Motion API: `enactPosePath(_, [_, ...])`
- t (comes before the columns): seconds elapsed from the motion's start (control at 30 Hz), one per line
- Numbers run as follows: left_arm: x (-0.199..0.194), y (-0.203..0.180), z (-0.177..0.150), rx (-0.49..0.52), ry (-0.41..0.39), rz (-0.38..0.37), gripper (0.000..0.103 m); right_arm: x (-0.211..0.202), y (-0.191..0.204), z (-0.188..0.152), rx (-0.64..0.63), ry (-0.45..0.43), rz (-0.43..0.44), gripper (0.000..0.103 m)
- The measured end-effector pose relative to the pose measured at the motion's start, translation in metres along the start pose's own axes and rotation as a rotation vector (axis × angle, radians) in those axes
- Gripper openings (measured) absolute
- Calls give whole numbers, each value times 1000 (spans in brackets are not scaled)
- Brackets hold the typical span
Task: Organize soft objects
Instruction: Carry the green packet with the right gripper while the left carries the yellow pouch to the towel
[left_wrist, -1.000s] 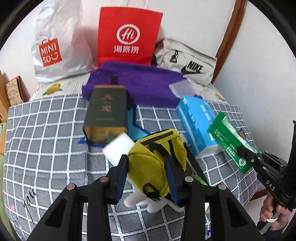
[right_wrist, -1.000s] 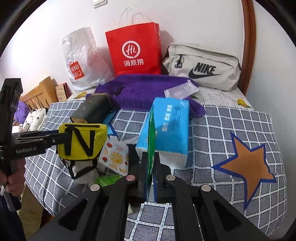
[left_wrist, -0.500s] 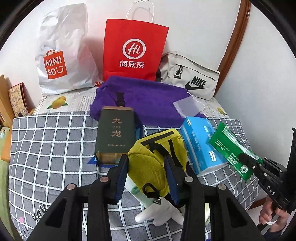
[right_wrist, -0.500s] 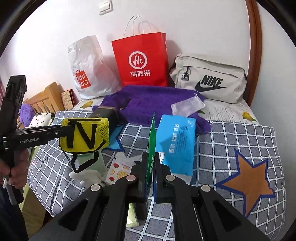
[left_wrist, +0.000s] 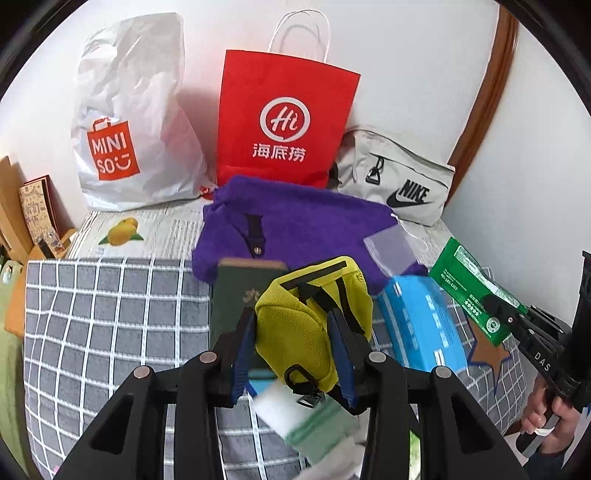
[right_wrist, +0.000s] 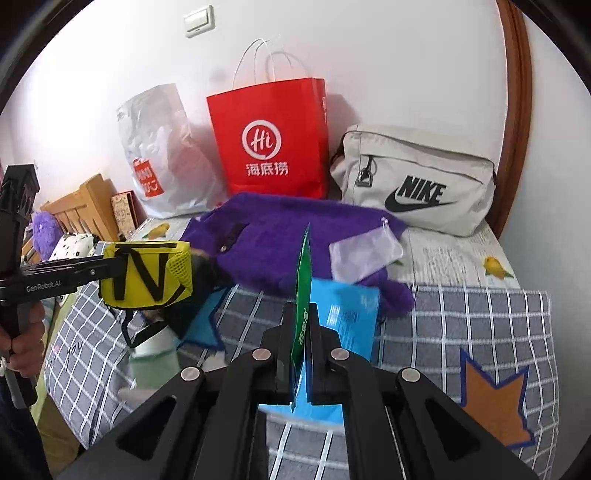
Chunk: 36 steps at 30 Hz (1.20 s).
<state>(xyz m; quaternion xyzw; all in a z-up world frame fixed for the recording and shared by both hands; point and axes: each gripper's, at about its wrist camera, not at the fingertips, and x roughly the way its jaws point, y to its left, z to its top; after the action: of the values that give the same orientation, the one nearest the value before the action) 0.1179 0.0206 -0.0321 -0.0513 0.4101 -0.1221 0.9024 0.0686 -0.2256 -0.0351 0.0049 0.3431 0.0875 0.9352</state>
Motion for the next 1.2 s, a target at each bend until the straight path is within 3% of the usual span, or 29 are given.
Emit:
enactPosePath(0.57, [54,11,53,17,7,66,37,66,-24,53,17,-3,-45,4])
enactPosePath(1.2, [109,24,92,32,55,84,37,171,-43,90,-8,120,-40,4])
